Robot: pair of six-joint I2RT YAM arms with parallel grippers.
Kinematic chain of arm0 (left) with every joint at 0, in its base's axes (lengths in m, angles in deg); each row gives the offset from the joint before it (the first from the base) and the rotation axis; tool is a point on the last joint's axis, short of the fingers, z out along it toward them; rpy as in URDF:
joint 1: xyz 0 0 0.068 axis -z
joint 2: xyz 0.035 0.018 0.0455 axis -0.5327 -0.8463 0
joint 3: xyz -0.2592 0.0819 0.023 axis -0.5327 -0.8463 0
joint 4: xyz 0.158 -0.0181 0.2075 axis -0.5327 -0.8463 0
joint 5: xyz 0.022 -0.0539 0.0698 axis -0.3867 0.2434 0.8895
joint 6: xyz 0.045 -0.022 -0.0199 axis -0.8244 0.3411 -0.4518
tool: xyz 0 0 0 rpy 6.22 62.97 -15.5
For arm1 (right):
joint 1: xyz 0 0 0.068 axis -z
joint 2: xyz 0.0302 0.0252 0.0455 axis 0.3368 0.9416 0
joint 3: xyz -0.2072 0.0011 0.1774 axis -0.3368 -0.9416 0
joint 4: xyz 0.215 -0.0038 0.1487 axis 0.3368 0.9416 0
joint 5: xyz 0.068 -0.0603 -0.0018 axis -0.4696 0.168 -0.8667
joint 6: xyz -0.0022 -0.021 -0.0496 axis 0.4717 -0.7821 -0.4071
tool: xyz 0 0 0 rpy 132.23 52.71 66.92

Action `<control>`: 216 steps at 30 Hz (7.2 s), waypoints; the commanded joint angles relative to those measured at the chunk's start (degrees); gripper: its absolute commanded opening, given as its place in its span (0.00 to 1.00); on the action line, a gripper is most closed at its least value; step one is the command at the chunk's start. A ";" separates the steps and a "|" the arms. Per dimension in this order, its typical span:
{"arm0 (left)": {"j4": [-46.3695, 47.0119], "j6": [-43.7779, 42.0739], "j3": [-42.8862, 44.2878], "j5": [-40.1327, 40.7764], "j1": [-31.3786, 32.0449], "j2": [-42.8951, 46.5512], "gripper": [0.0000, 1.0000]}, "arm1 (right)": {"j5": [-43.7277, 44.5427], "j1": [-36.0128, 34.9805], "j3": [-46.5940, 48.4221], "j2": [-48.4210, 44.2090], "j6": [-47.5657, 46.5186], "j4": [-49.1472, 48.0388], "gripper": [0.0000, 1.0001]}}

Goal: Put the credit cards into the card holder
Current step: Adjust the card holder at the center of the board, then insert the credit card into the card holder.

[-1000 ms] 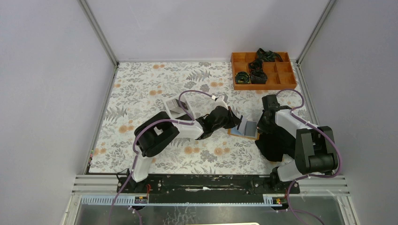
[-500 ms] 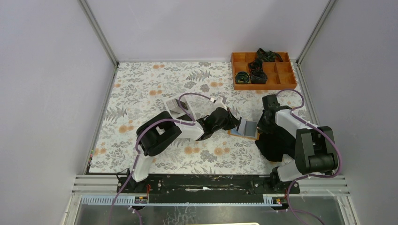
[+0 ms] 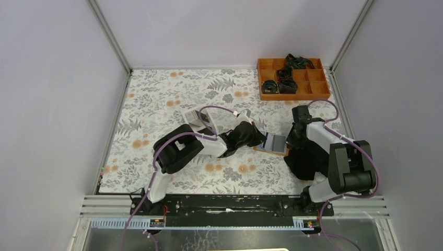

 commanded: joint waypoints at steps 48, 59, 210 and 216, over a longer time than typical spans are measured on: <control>11.28 -0.71 -14.46 6.60 -6.20 10.46 0.00 | -1.36 -12.92 5.38 12.39 4.93 -3.28 0.00; 12.22 -0.48 -12.13 5.98 -6.38 7.10 0.00 | -1.23 -12.91 4.34 12.02 4.06 -3.56 0.00; 10.52 -2.15 -10.95 7.23 -4.98 0.20 0.00 | -2.19 -12.88 7.96 18.33 1.31 -1.72 0.08; 10.65 -1.26 -9.82 7.38 -4.85 -0.58 0.00 | -2.16 -12.98 7.90 18.33 1.32 -1.52 0.08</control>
